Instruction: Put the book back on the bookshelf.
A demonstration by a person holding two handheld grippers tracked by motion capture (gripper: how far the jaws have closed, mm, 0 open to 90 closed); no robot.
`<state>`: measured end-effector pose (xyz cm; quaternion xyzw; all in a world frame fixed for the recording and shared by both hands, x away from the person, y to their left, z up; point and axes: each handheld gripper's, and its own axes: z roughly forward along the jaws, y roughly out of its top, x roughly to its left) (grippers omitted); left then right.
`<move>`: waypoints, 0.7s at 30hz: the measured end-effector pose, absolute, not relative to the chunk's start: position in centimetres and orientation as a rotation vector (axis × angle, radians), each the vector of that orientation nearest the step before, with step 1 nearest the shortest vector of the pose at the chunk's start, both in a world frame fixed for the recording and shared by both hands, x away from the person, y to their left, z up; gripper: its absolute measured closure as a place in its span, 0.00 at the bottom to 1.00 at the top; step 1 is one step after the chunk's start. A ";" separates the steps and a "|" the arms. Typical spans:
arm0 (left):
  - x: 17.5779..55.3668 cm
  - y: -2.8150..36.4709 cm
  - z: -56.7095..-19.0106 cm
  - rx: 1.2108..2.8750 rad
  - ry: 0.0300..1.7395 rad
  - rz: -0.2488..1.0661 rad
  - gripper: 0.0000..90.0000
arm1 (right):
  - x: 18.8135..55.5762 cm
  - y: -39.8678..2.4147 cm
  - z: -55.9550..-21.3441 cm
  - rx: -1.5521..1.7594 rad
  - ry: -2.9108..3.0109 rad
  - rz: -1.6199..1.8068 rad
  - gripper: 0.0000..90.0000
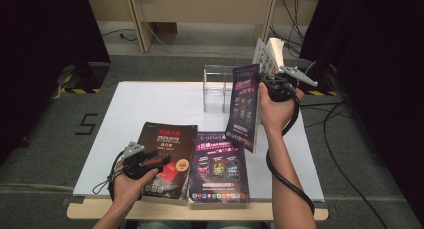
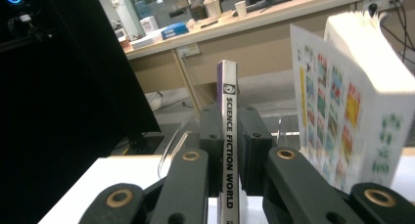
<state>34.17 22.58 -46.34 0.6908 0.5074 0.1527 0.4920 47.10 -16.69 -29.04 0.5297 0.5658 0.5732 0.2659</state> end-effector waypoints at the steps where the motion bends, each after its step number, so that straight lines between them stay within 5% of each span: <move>1: 34.2 22.6 -46.4 1.677 1.233 0.369 0.40 | 47.5 -16.6 -28.9 1.427 1.525 1.547 0.92; 21: 34.2 22.4 -46.6 1.677 1.231 0.348 0.40 | 54.3 -15.0 -27.0 1.399 1.441 1.562 0.92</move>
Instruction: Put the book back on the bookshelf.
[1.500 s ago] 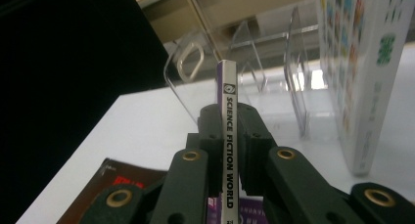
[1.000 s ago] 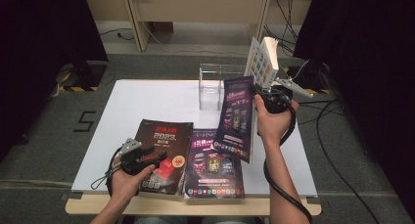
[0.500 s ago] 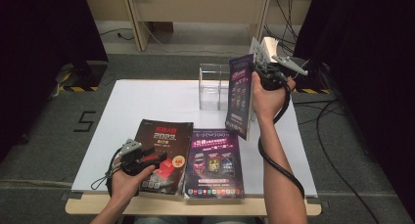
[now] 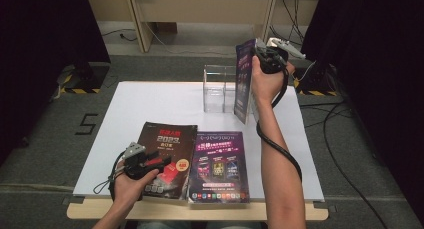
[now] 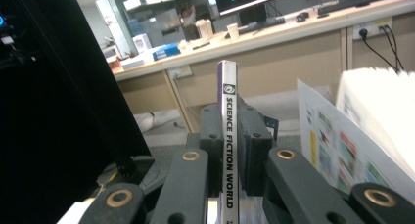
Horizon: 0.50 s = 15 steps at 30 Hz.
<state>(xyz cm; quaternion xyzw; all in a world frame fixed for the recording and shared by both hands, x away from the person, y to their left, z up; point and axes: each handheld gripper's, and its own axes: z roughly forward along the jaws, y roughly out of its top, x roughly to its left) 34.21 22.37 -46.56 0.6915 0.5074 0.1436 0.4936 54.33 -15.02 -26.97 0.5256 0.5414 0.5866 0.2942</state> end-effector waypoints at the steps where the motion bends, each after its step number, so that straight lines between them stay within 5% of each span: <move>1: 34.2 22.4 -46.5 1.676 1.230 0.348 0.40 | 54.6 -14.9 -26.9 1.394 1.436 1.564 0.92; 15: 34.3 22.5 -46.7 1.674 1.236 0.345 0.41 | 55.5 -14.4 -29.1 1.366 1.419 1.519 0.92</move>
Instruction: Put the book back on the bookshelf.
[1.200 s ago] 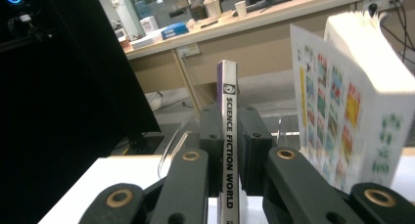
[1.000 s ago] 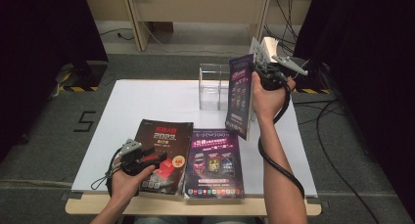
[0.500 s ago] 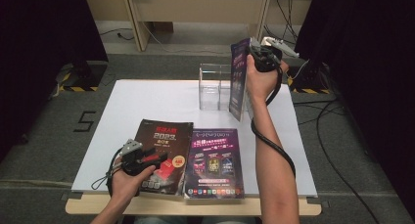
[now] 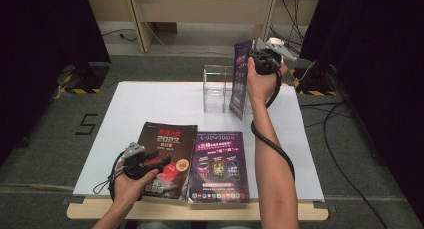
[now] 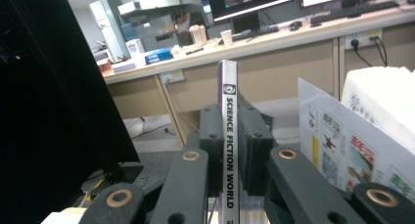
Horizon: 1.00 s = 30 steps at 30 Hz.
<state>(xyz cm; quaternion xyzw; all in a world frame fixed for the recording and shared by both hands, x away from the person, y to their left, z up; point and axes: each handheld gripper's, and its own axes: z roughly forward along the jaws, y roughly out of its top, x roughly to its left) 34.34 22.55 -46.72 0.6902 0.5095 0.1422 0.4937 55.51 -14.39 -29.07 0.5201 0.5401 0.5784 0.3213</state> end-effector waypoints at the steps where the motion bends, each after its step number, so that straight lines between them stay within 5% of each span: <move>1: 34.3 22.5 -46.7 1.673 1.234 0.343 0.41 | 55.1 -14.5 -29.1 1.365 1.416 1.518 0.92; 19: 34.2 22.2 -46.4 1.671 1.224 0.337 0.41 | 47.9 -17.5 -31.7 1.391 1.451 1.482 0.88; 30: 34.1 22.0 -46.5 1.675 1.221 0.335 0.41 | 47.8 -17.8 -33.5 1.464 1.575 1.385 0.88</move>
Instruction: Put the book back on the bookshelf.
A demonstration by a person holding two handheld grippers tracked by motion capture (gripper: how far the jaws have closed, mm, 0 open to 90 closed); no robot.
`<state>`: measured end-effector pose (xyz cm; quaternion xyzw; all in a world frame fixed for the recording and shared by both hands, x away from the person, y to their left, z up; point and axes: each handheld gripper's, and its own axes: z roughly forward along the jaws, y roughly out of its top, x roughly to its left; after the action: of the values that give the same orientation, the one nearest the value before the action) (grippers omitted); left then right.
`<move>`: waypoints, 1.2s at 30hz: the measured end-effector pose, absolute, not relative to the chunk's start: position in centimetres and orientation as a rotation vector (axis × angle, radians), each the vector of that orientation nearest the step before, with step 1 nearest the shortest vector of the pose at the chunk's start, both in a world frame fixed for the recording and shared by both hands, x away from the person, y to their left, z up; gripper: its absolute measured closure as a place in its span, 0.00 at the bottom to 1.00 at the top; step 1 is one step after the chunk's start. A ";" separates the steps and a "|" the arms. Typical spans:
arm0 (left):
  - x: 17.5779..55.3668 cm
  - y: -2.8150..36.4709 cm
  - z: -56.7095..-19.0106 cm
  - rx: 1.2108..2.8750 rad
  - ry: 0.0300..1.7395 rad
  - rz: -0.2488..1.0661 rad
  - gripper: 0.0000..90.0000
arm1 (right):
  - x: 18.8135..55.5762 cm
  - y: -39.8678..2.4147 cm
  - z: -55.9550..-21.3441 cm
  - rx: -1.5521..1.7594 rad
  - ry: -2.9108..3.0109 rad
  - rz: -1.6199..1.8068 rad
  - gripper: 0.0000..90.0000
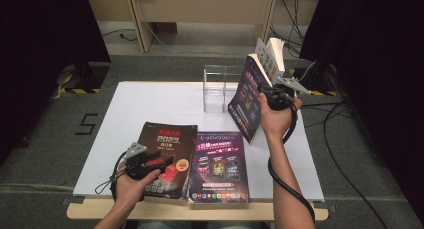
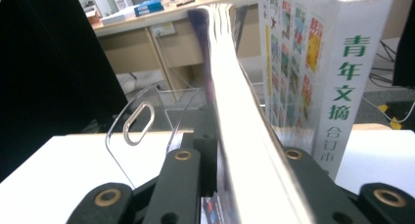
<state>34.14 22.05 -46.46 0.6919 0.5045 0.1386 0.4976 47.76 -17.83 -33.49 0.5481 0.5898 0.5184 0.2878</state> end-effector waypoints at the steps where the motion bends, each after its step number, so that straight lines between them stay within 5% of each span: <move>1: 34.1 22.1 -46.4 1.674 1.221 0.334 0.41 | 47.8 -17.8 -33.4 1.462 1.581 1.379 0.88; 36: 34.2 22.2 -46.4 1.669 1.220 0.336 0.41 | 53.4 -13.8 -30.5 1.432 1.531 1.366 0.92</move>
<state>34.22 22.20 -46.41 0.6902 0.5045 0.1387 0.4999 53.41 -13.83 -30.48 0.5433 0.5808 0.5184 0.3143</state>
